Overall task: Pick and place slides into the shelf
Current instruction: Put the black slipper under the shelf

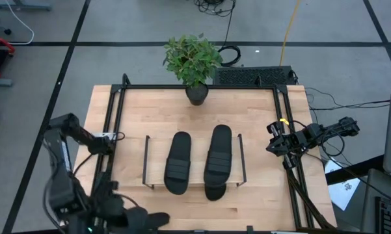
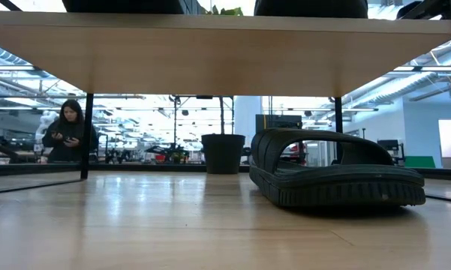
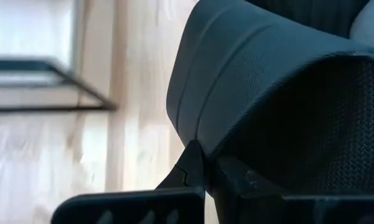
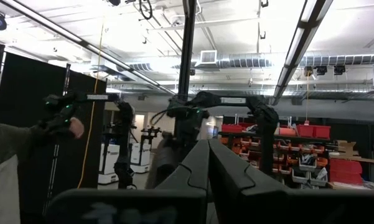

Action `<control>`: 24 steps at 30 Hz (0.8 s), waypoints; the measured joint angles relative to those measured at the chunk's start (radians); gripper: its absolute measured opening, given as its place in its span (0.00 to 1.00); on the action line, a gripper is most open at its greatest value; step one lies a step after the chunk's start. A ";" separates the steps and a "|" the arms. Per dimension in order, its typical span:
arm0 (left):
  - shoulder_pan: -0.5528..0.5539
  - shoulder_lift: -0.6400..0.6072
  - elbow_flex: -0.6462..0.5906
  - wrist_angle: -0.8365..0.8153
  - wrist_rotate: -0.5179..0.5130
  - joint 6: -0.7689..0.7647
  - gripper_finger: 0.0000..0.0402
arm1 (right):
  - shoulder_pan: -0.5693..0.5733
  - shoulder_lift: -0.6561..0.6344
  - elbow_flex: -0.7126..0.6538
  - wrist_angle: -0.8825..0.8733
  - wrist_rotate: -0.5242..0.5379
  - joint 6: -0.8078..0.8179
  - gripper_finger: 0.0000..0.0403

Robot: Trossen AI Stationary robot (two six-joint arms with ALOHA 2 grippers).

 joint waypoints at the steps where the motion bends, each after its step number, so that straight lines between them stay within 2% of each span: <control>1: 0.011 0.025 0.000 0.026 -0.003 0.020 0.00 | 0.000 0.000 0.000 0.000 0.000 0.000 0.00; 5: 0.055 0.156 0.000 0.110 -0.047 0.134 0.00 | 0.000 0.000 0.000 0.000 0.000 0.000 0.00; 8: 0.073 0.255 0.051 0.078 -0.123 0.188 0.00 | 0.001 0.000 0.000 0.000 0.000 0.000 0.00; 12: 0.081 0.408 0.243 -0.055 -0.293 0.278 0.00 | 0.001 0.000 0.000 0.000 -0.001 0.000 0.00; 14: 0.094 0.475 0.364 -0.164 -0.324 0.251 0.00 | 0.001 0.000 0.000 0.000 -0.001 0.000 0.00; 16: 0.113 0.541 0.473 -0.269 -0.313 0.169 0.00 | 0.001 0.000 0.000 0.000 -0.002 0.000 0.00; 19: 0.154 0.660 0.603 -0.369 -0.219 0.112 0.00 | 0.001 0.000 0.000 0.000 -0.003 -0.001 0.00; 24: 0.220 0.788 0.666 -0.362 -0.134 0.158 0.00 | 0.001 0.000 0.000 0.000 -0.003 -0.016 0.00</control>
